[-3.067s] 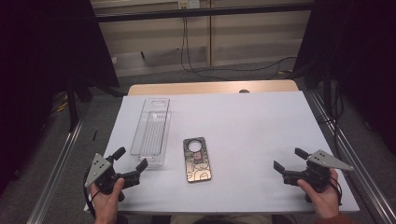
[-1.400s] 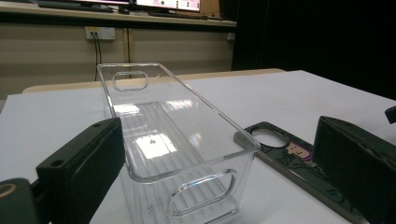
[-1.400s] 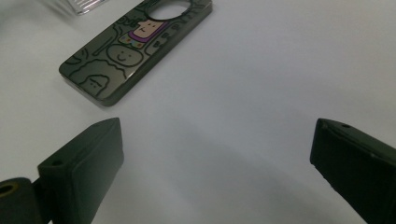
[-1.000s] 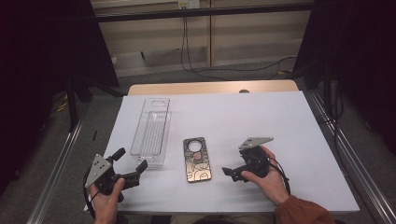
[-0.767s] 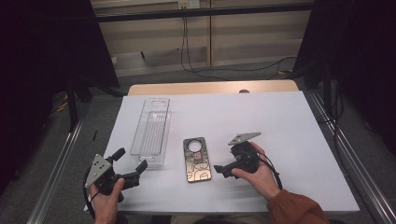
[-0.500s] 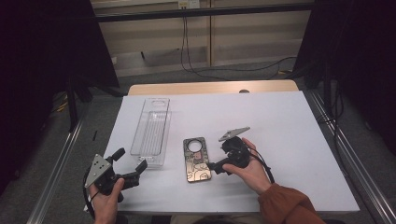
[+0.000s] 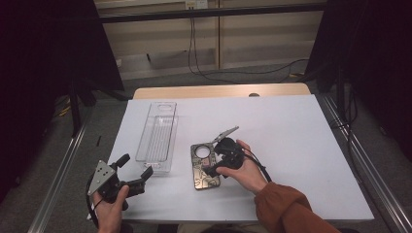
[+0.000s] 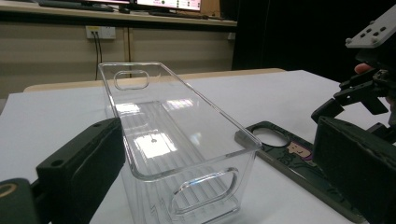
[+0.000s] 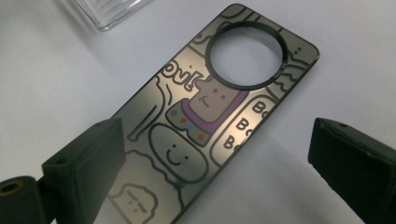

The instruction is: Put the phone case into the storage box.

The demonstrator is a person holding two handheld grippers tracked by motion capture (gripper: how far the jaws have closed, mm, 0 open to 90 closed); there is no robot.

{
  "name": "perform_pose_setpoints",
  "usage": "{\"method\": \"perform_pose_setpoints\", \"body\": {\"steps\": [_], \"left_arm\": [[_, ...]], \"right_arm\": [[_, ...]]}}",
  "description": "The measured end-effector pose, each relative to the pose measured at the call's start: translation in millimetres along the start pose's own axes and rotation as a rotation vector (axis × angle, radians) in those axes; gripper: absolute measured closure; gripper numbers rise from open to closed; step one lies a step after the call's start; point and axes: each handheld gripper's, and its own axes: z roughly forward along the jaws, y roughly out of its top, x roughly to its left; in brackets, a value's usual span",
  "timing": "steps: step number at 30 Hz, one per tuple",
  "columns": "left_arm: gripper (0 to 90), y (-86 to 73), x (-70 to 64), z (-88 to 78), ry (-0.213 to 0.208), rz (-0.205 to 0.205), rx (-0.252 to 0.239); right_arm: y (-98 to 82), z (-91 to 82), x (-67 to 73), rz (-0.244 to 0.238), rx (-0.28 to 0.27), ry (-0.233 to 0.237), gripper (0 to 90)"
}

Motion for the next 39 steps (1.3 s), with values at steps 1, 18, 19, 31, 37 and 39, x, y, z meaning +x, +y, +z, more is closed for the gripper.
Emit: {"method": "perform_pose_setpoints", "body": {"steps": [1, 18, 19, 31, 37, 39], "left_arm": [[2.8, 0.0, 0.1, 0.0, 0.0, 0.0, 0.0], [2.8, 0.1, 0.6, -0.8, -0.008, 0.005, 0.005], [2.8, 0.0, 0.6, -0.8, -0.008, 0.006, 0.006], [2.8, 0.1, 1.2, -1.4, -0.006, 0.009, 0.006], [2.8, 0.0, 0.7, -1.1, -0.01, 0.006, 0.005], [2.8, -0.1, 0.9, -1.1, -0.009, 0.006, 0.006]], "right_arm": [[1.1, 1.2, 0.7, 0.003, 0.002, -0.005, 3.8], [25.8, 18.2, 5.9, 0.032, 0.074, -0.027, 4.4], [26.9, 19.1, 6.1, 0.034, 0.081, -0.036, 4.2], [32.6, 32.2, 12.1, 0.072, 0.17, -0.093, 4.8], [32.8, 37.4, 13.9, 0.109, 0.186, -0.113, 4.8], [33.0, 39.4, 14.5, 0.12, 0.187, -0.123, 4.7]]}}
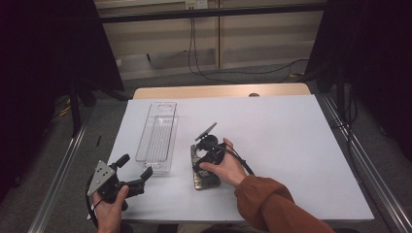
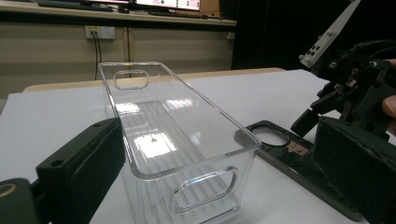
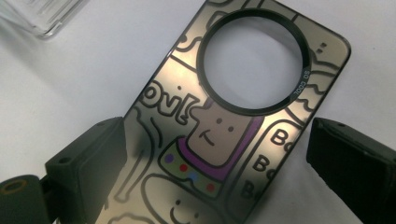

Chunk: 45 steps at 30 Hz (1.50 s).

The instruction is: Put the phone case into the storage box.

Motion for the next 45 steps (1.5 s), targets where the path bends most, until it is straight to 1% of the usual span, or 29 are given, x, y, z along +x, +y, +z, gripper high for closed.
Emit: {"method": "perform_pose_setpoints", "body": {"steps": [1, 2, 3, 4, 5, 6, 14, 20, 21, 24, 26, 28, 29, 30, 31, 33, 36, 37, 39, 41, 43, 44, 45], "left_arm": [[2.8, 0.0, 0.0, 0.0, 0.0, 0.0, 0.0], [2.8, 0.0, -0.1, 0.0, 0.0, 0.0, 0.001], [2.8, 0.0, 0.0, 0.0, 0.0, 0.0, 0.001], [2.8, 0.0, 0.0, 0.0, 0.0, 0.0, 0.001], [2.8, 0.1, -0.1, -0.3, 0.005, 0.002, 0.004], [2.8, -0.1, -0.1, 0.0, 0.0, 0.0, 0.0], [2.8, -0.1, 0.1, -0.2, 0.004, 0.0, -0.001], [2.8, -0.2, 0.0, 0.0, 0.001, -0.001, 0.002], [2.8, -0.2, -0.1, 0.1, 0.003, -0.002, 0.001], [2.8, -0.2, -0.2, 0.2, 0.005, -0.004, -0.003], [2.8, -0.2, 0.0, 0.2, 0.005, -0.004, -0.001], [2.8, -0.3, -0.2, 0.0, 0.004, -0.004, -0.004], [2.8, -0.3, -0.1, 0.0, 0.004, -0.004, -0.004], [2.8, -0.4, 0.1, -0.1, 0.007, -0.003, -0.003], [2.8, -0.5, 0.1, -0.1, 0.007, -0.003, -0.003], [2.8, -0.4, 0.1, -0.1, 0.007, -0.003, -0.002], [2.8, -0.5, -0.3, 0.1, 0.004, -0.004, -0.002], [2.8, -0.4, -0.5, -0.1, 0.014, -0.003, 0.004], [2.8, -0.5, -0.9, 0.4, 0.015, -0.01, 0.0], [2.8, -0.4, -0.4, 0.0, 0.013, -0.002, 0.005], [2.8, -0.5, -0.5, -0.1, 0.016, -0.004, 0.004], [2.8, -0.5, -0.2, -0.1, 0.014, -0.001, 0.005], [2.8, -0.5, -0.2, -0.1, 0.014, -0.001, 0.005]], "right_arm": [[0.0, 0.0, 0.0, 0.0, 0.0, 0.0, 4.7], [0.0, 2.3, 0.7, 0.003, 0.005, -0.01, 4.5], [0.4, 2.5, 1.1, 0.0, 0.018, -0.012, 3.1], [0.4, 4.4, 2.1, -0.002, 0.003, -0.016, 2.0], [0.4, 4.5, 3.4, 0.003, 0.009, -0.017, 1.5], [0.9, 4.5, 4.3, 0.003, 0.013, -0.025, 1.3], [2.3, 7.9, 12.1, 0.071, -0.004, -0.063, 0.0], [2.9, 8.5, 13.7, 0.085, -0.016, -0.077, 0.0], [3.2, 8.9, 14.9, 0.096, -0.019, -0.084, 0.0], [3.2, 10.4, 18.2, 0.088, -0.025, -0.117, 0.0], [2.6, 12.6, 23.7, 0.08, -0.022, -0.156, 0.0], [1.9, 13.9, 27.0, 0.081, -0.02, -0.178, 0.0], [1.8, 13.9, 26.9, 0.069, -0.017, -0.187, 0.0], [1.5, 13.7, 27.0, 0.071, -0.015, -0.187, 0.0], [1.3, 14.3, 26.4, 0.078, -0.023, -0.179, 0.0], [1.4, 14.6, 25.7, 0.095, -0.017, -0.177, 0.0], [1.2, 14.8, 25.7, 0.089, -0.019, -0.18, 0.0], [1.3, 14.8, 25.7, 0.09, -0.019, -0.18, 0.0], [1.3, 15.0, 25.9, 0.095, -0.018, -0.18, 0.0], [1.2, 14.8, 25.5, 0.097, -0.011, -0.179, 0.0], [1.0, 15.2, 25.5, 0.103, -0.008, -0.181, 0.0], [1.1, 15.6, 26.2, 0.129, -0.003, -0.178, 0.0], [1.3, 15.8, 25.0, 0.129, 0.004, -0.177, 0.0]]}}
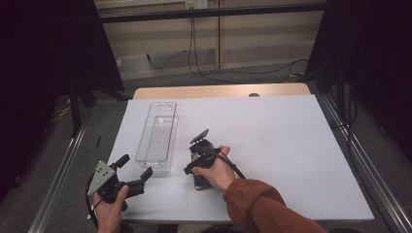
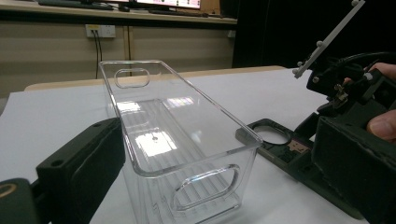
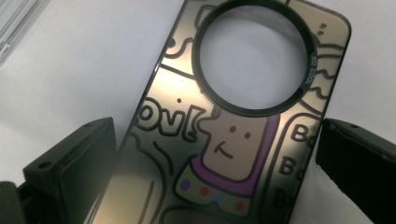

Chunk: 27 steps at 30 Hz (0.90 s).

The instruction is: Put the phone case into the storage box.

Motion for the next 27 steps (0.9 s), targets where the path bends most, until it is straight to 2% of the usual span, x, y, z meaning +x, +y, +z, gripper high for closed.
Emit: {"method": "perform_pose_setpoints", "body": {"steps": [2, 11, 14, 16, 22, 23, 25, 27], "left_arm": [[2.8, 0.0, -0.1, 0.0, 0.0, 0.001, 0.0], [2.8, -0.2, 0.0, 0.3, 0.0, 0.002, 0.003], [2.8, -0.3, -0.1, 0.4, 0.002, 0.001, 0.003], [2.8, -0.2, 0.0, 0.5, -0.002, 0.001, 0.004], [2.8, -0.2, 0.1, 0.4, -0.002, 0.002, 0.004], [2.8, -0.2, 0.0, 0.3, -0.002, 0.002, 0.004], [2.8, -0.2, 0.3, 0.3, 0.002, 0.005, 0.005], [2.8, -0.3, 0.1, 0.4, 0.0, 0.003, 0.004]], "right_arm": [[0.7, 2.1, -1.7, 0.011, 0.022, 0.023, 0.0], [2.4, 0.0, -1.4, 0.002, 0.059, 0.009, 1.3], [2.0, 0.0, -2.8, -0.001, 0.048, 0.022, 3.5], [2.5, -1.1, -4.2, -0.021, 0.053, 0.014, 4.8], [2.2, -2.9, -6.7, -0.03, 0.055, 0.019, 8.2], [1.9, -2.0, -6.8, -0.016, 0.044, 0.034, 8.5], [2.0, -2.1, -7.5, -0.04, 0.045, 0.035, 8.9], [1.7, -2.3, -7.3, -0.04, 0.044, 0.033, 9.2]]}}
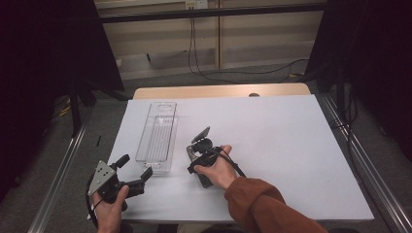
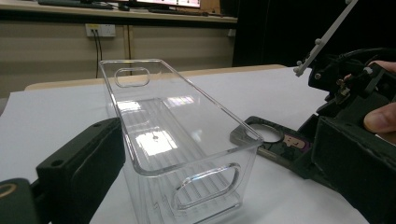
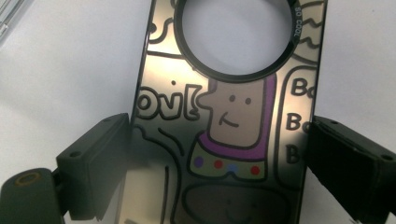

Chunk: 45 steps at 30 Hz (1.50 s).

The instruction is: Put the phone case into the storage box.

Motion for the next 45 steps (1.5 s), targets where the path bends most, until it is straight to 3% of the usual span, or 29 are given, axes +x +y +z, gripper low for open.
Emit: {"method": "perform_pose_setpoints", "body": {"steps": [18, 33, 44, 45], "left_arm": [[2.8, -0.2, 0.2, 0.1, 0.0, 0.003, 0.001], [2.8, -0.4, 0.1, 0.5, -0.004, 0.004, 0.001], [2.8, -0.5, -0.2, 0.8, -0.007, 0.004, 0.0], [2.8, -0.6, -0.3, 0.8, -0.006, 0.002, 0.0]], "right_arm": [[-5.5, -5.5, -3.7, -0.081, -0.016, 0.035, 12.2], [-14.4, -20.3, -16.0, -0.107, -0.116, 0.1, 12.2], [-19.8, -31.2, -24.7, -0.1, -0.217, 0.133, 12.2], [-20.9, -33.3, -26.9, -0.107, -0.245, 0.144, 12.2]]}}
